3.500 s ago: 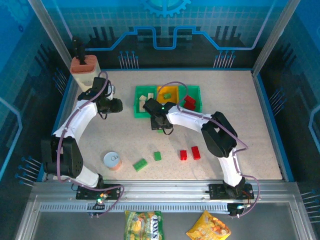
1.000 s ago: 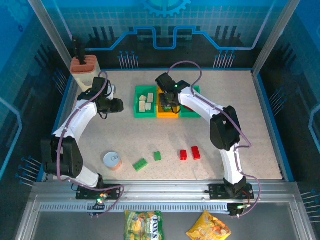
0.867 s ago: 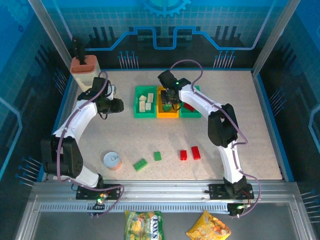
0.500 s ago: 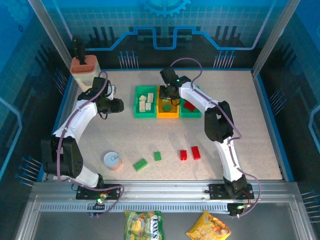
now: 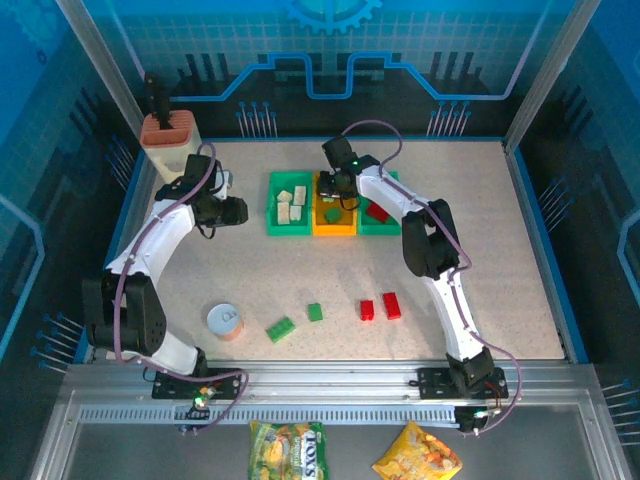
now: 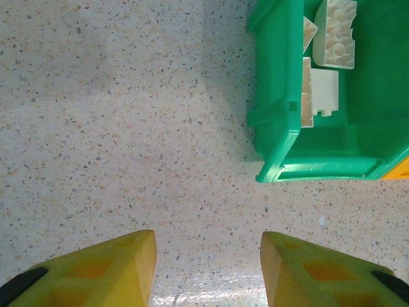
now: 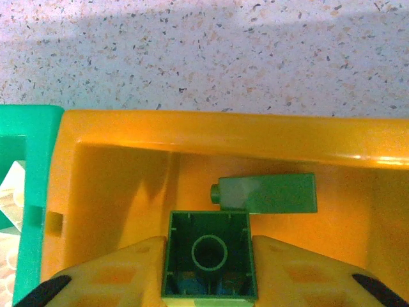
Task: Sort the legos into containers by color
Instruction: Place the lego in the container.
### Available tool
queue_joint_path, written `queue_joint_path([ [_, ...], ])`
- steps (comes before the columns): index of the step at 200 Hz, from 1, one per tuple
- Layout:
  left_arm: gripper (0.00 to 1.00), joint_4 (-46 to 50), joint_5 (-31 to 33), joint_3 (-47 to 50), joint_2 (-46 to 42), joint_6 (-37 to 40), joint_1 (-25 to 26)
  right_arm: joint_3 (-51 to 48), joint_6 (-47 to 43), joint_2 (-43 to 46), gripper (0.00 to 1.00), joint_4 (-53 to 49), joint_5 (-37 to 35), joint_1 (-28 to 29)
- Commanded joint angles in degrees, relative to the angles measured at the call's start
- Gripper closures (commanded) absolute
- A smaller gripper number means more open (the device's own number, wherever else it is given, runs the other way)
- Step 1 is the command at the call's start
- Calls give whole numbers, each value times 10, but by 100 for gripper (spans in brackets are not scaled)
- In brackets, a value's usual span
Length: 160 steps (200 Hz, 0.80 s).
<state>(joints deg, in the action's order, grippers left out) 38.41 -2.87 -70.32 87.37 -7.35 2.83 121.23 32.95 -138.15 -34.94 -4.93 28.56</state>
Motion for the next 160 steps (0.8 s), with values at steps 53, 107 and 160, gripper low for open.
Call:
queue_joint_path([
  [53, 52, -1, -18, -2, 5, 5, -5, -7, 0, 25, 57, 19, 8, -4],
  [107, 52, 0, -21, -3, 3, 4, -5, -50, -24, 80, 58, 25, -6, 2],
  [160, 51, 1, -22, -3, 1, 3, -5, -110, -136, 135, 57, 18, 5, 8],
])
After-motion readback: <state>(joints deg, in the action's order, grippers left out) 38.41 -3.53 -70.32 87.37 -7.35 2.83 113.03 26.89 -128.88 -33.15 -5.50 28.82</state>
